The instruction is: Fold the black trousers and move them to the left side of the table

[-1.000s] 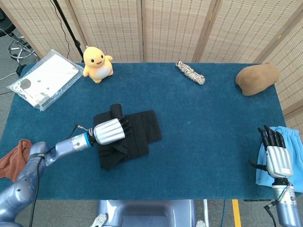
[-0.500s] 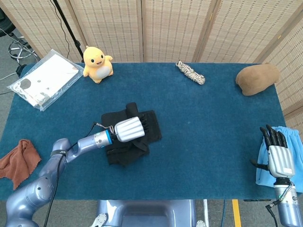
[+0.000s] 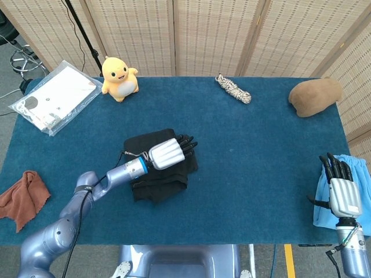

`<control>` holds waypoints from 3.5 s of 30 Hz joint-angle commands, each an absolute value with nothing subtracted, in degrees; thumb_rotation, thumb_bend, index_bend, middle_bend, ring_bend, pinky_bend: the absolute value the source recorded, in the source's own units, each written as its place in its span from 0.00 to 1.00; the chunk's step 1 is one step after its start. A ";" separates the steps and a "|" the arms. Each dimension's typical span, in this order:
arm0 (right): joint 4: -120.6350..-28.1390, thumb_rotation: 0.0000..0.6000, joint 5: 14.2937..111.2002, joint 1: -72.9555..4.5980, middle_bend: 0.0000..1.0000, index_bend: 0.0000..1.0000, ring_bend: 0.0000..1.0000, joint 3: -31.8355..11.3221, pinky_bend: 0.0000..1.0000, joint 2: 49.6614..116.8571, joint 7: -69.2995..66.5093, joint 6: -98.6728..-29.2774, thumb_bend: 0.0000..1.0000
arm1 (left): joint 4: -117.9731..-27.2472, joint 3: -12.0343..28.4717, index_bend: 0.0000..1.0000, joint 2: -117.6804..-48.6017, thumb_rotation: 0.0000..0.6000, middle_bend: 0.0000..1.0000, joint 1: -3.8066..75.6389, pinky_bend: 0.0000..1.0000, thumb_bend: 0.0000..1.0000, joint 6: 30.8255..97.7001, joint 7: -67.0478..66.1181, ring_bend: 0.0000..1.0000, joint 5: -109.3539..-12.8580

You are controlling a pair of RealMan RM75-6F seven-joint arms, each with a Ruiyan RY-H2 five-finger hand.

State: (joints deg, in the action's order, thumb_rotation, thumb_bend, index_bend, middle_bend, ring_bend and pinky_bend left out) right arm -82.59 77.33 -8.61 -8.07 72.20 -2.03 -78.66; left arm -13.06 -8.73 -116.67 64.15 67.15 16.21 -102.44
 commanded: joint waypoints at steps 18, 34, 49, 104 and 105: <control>-82.95 1.00 76.94 -8.48 0.00 0.00 0.00 -8.02 0.00 72.23 -1.36 -78.58 0.00 | -19.31 -8.71 0.04 -108.55 1.00 0.00 55.31 0.20 0.20 87.62 26.69 0.01 -101.89; -83.39 1.00 77.57 -8.83 0.00 0.00 0.00 -7.19 0.00 73.26 0.50 -78.04 0.00 | -15.11 -13.72 0.37 -101.31 1.00 0.26 37.22 0.33 0.20 93.58 36.80 0.25 -102.88; -83.11 1.00 77.06 -8.66 0.00 0.00 0.00 -7.69 0.00 73.09 0.02 -78.39 0.00 | -12.24 -15.09 0.40 -105.27 1.00 0.31 38.44 0.33 0.20 86.35 36.78 0.28 -104.53; -85.19 1.00 76.97 -8.33 0.00 0.00 0.00 -8.08 0.00 72.11 -0.10 -79.17 0.00 | -14.02 -15.20 0.01 -108.88 0.96 0.00 43.53 0.06 0.08 77.31 32.34 0.00 -105.26; -85.25 1.00 76.92 -8.32 0.00 0.00 0.00 -8.11 0.00 72.07 -0.16 -79.18 0.00 | -14.02 -15.15 0.03 -108.97 0.99 0.00 43.63 0.06 0.13 77.35 32.35 0.00 -105.25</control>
State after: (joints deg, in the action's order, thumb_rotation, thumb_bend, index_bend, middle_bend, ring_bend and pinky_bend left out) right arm -85.24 76.93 -8.32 -8.10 72.08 -0.15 -79.18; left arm -14.02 -15.16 -108.95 43.61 77.34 32.34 -105.26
